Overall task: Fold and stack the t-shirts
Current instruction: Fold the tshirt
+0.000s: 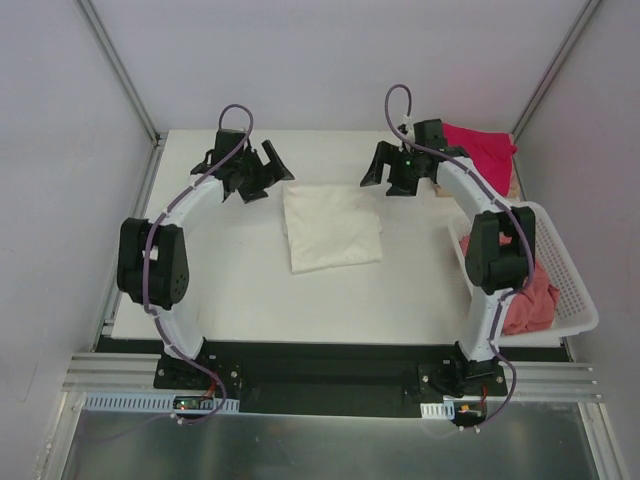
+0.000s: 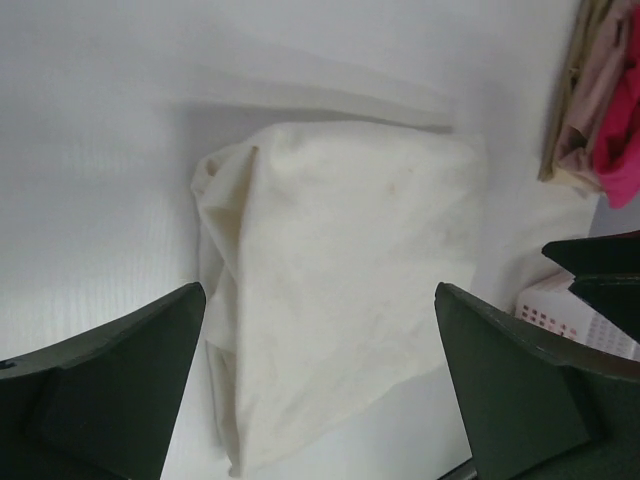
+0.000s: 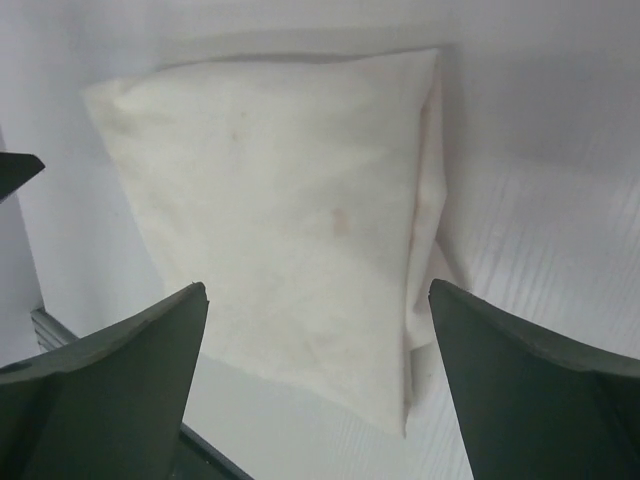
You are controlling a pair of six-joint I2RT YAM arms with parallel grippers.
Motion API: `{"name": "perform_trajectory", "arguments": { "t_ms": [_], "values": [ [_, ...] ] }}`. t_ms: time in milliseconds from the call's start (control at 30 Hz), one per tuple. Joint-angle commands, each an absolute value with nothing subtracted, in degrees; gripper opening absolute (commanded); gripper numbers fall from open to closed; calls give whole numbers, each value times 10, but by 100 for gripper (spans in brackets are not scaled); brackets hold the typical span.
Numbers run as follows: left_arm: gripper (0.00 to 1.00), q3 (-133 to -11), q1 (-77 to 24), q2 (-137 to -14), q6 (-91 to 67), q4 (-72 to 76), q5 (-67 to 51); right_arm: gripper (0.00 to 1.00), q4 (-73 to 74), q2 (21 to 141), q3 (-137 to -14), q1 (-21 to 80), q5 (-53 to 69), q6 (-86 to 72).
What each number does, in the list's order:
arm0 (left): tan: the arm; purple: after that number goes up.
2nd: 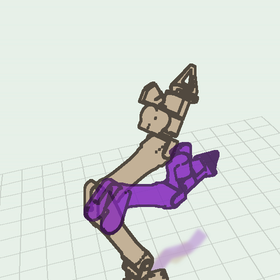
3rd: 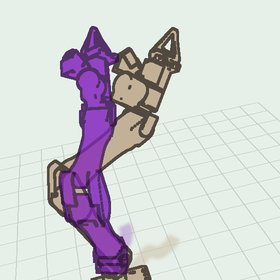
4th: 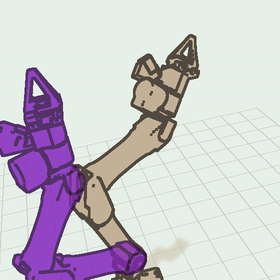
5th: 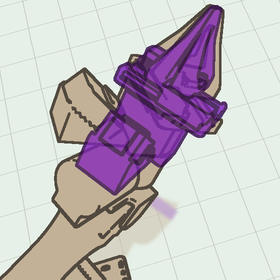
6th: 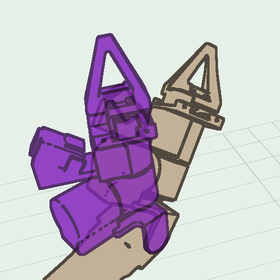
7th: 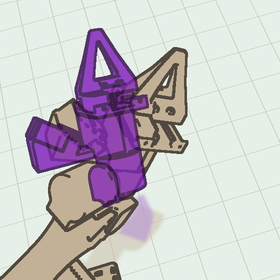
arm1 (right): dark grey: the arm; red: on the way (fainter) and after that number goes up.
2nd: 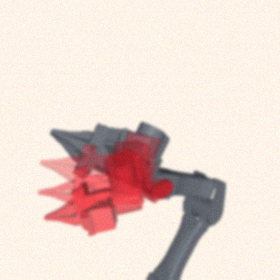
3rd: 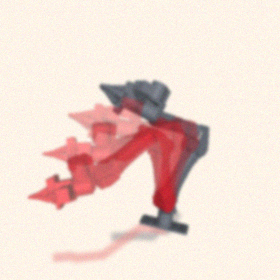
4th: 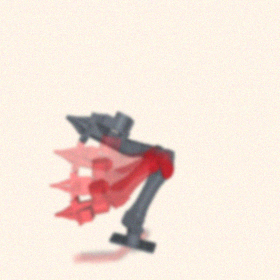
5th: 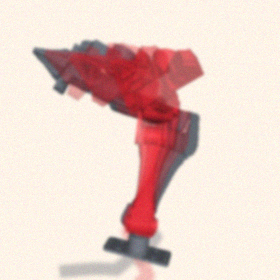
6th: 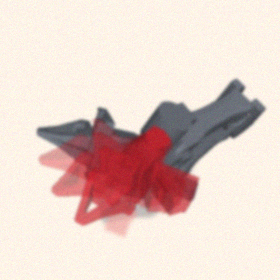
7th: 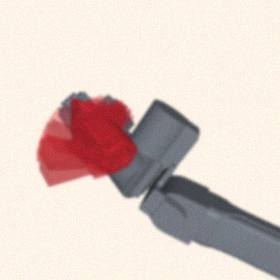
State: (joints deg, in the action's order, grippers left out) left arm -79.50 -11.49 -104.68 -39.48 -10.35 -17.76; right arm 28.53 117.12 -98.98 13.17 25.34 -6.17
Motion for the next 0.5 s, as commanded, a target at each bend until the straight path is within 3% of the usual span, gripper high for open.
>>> {"name": "perform_trajectory", "arguments": {
  "t_ms": [0, 233, 467],
  "values": [
    [99, -787, -154, -973, -381, -98, -199, 97, 232, 1057, -909, 149, 321, -66],
    [99, -854, -164, -1079, -403, -96, -232, 97, 186, 1086, -877, 179, 389, -98],
    [99, -875, -143, -1169, -410, -95, -236, 97, 198, 1183, -906, 172, 366, -106]
  ]
}}
